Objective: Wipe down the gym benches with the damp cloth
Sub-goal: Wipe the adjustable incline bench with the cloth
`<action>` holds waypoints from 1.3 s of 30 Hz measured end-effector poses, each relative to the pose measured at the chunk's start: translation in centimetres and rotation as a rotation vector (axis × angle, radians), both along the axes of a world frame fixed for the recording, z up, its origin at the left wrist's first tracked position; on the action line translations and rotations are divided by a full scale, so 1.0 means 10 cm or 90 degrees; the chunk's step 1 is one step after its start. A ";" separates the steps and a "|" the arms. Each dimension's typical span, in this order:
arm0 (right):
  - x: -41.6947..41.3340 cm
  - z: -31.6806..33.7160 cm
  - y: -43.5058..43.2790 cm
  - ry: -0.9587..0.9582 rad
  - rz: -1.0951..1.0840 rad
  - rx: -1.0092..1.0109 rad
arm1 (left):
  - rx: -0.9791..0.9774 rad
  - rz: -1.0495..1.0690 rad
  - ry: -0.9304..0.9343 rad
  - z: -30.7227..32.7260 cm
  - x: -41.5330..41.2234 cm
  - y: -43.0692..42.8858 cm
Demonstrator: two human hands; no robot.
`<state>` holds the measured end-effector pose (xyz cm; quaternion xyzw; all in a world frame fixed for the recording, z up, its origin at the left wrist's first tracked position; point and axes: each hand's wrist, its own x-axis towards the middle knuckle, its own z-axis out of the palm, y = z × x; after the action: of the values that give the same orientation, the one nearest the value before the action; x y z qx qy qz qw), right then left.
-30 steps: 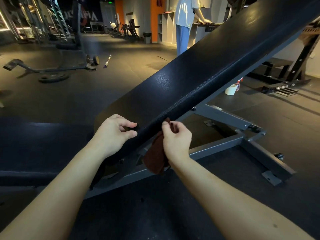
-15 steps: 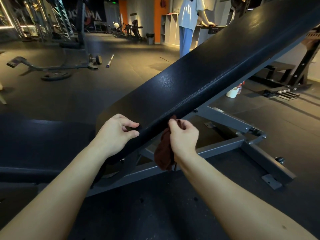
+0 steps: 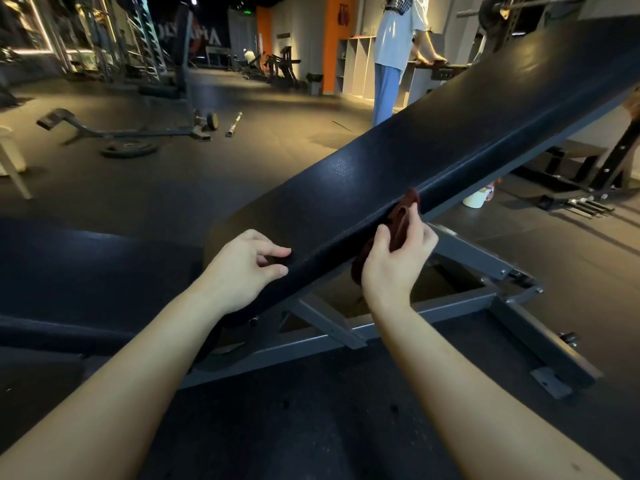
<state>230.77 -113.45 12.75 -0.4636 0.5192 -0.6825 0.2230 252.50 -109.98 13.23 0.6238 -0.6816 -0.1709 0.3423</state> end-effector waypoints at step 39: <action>0.61 -0.60 0.49 0.139 0.142 0.043 | 0.139 0.022 0.044 -0.18 0.66 0.11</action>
<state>236.89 -108.54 6.71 -0.5819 0.5084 -0.5812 0.2552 259.13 -108.87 11.39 0.6627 -0.6360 -0.2592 0.2986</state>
